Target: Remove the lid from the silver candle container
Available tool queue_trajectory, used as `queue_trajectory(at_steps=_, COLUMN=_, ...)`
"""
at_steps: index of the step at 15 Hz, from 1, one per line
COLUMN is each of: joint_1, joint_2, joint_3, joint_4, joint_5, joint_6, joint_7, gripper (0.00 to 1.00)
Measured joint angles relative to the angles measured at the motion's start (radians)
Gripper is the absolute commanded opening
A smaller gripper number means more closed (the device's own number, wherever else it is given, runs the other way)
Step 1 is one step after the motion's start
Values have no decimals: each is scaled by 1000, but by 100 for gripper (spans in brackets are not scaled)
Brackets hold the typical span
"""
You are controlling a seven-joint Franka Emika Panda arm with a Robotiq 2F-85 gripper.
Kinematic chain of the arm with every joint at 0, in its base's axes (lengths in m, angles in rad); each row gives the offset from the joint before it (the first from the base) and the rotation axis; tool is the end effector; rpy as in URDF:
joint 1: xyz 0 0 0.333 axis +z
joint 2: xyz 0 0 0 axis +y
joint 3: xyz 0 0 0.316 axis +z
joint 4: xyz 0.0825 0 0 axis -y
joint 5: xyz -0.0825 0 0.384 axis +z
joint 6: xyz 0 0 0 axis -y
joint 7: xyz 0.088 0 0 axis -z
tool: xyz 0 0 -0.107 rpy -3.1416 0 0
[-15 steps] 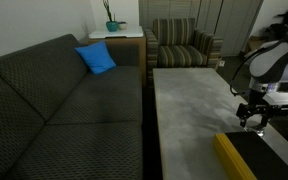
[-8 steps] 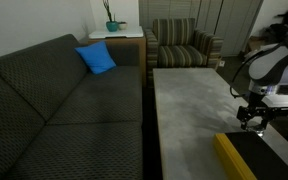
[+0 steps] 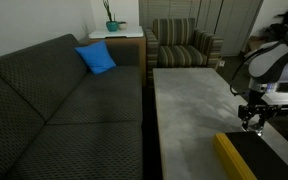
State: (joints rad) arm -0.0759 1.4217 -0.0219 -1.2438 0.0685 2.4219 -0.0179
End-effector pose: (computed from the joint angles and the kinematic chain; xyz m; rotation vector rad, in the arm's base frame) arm 0.6309 -0.0598 -0.1301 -3.0845 0.1867 0.3753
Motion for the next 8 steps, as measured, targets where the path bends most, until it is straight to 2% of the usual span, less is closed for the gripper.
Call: queue_trajectory(at_steps=8, joint_1=4, joint_2=-2, joint_3=0, joint_4=0, joint_5=0, joint_6=1, joint_7=-8, gripper=44)
